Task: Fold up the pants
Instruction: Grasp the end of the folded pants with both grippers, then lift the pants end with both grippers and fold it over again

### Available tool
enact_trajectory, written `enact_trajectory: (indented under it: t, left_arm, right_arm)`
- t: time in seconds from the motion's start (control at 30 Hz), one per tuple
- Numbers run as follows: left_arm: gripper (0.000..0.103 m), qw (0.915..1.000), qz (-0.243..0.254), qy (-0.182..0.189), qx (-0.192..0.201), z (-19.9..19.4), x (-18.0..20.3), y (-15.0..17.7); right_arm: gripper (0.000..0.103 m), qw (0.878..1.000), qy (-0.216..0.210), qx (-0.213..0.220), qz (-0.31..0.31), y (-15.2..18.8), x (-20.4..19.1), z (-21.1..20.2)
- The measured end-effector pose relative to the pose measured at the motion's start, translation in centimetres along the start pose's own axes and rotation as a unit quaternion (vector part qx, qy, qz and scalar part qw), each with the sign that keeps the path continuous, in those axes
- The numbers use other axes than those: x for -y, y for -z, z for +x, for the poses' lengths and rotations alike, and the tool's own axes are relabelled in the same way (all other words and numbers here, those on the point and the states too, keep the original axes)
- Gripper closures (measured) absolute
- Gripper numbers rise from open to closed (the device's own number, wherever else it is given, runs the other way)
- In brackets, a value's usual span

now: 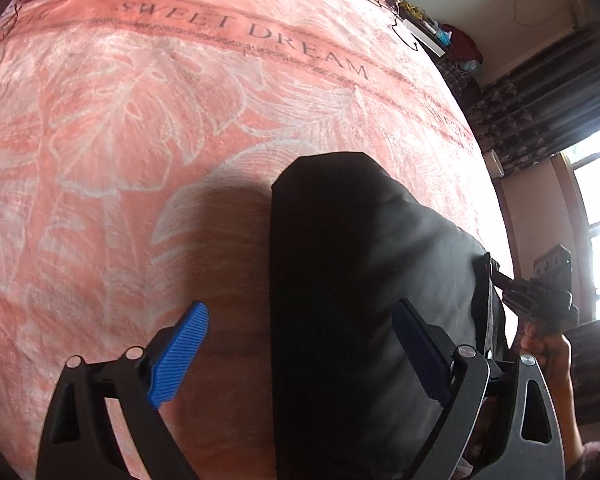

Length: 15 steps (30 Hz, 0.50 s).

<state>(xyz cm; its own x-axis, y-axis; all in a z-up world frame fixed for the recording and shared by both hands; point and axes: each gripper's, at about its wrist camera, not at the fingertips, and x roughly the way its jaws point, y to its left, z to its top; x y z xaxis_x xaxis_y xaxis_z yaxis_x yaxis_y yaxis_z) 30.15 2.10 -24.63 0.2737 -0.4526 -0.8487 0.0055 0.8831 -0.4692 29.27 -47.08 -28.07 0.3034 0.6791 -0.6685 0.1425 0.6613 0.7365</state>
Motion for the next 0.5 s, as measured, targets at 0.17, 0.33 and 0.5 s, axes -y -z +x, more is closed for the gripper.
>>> enact_trajectory:
  t: [0.17,0.33,0.5]
  left_arm:
    - [0.005,0.996,-0.029,0.074,-0.041,0.7,-1.9,-1.6]
    - [0.004,0.9869,-0.042,0.131,-0.085,2.1,-3.0,-1.5]
    - [0.004,0.9807,-0.039,0.166,-0.096,2.8,-3.1,-0.7]
  right_arm:
    - [0.01,1.0,0.019,0.008,0.001,1.2,0.8,-3.1]
    - [0.008,0.999,-0.022,-0.037,0.007,3.1,2.1,-4.2]
    - [0.007,0.996,-0.042,-0.077,0.023,4.5,3.2,-3.8]
